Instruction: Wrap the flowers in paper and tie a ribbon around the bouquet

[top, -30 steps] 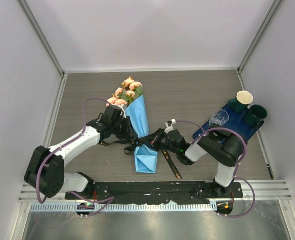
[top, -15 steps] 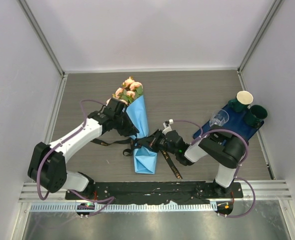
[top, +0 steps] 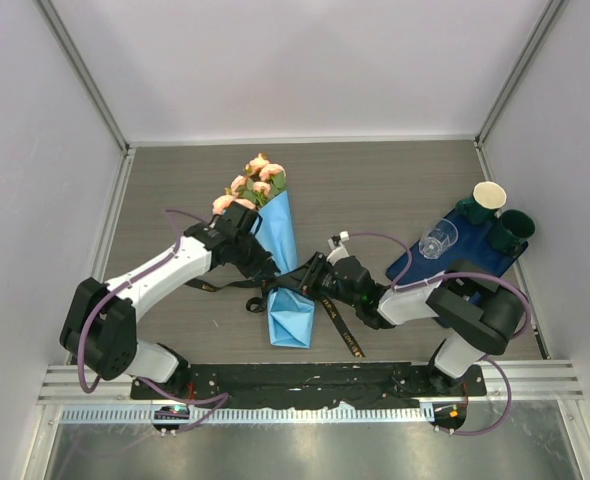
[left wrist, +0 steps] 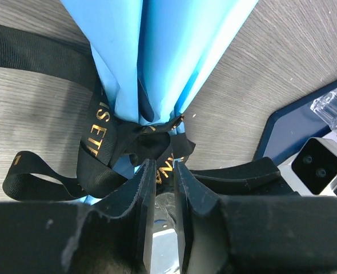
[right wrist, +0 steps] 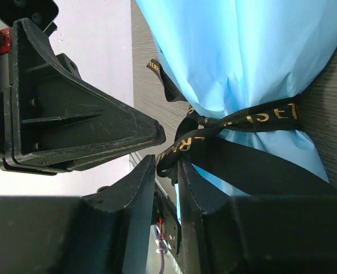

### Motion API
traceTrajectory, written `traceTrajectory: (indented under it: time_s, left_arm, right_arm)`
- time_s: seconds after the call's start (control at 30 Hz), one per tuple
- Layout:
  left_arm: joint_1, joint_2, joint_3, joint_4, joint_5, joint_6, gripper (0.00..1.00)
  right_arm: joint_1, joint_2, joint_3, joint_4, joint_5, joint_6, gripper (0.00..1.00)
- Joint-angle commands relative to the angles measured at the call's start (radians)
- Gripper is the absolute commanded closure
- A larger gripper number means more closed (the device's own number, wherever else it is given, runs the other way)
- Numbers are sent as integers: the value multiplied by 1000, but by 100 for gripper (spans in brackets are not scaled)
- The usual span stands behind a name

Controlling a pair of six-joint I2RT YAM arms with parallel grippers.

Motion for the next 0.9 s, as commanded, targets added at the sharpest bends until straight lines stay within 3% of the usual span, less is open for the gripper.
traceTrajectory:
  time_s: [0.0, 0.3, 0.87]
  left_arm:
    - [-17, -19, 8, -20, -41, -29, 77]
    - [-26, -23, 12, -46, -81, -7, 76]
    - [-70, 66, 70, -129, -138, -121, 75]
  right_arm:
    - [6, -51, 7, -40, 34, -47, 72]
    - [8, -39, 10, -57, 23, -60, 100]
    - [15, -36, -1, -43, 18, -74, 100]
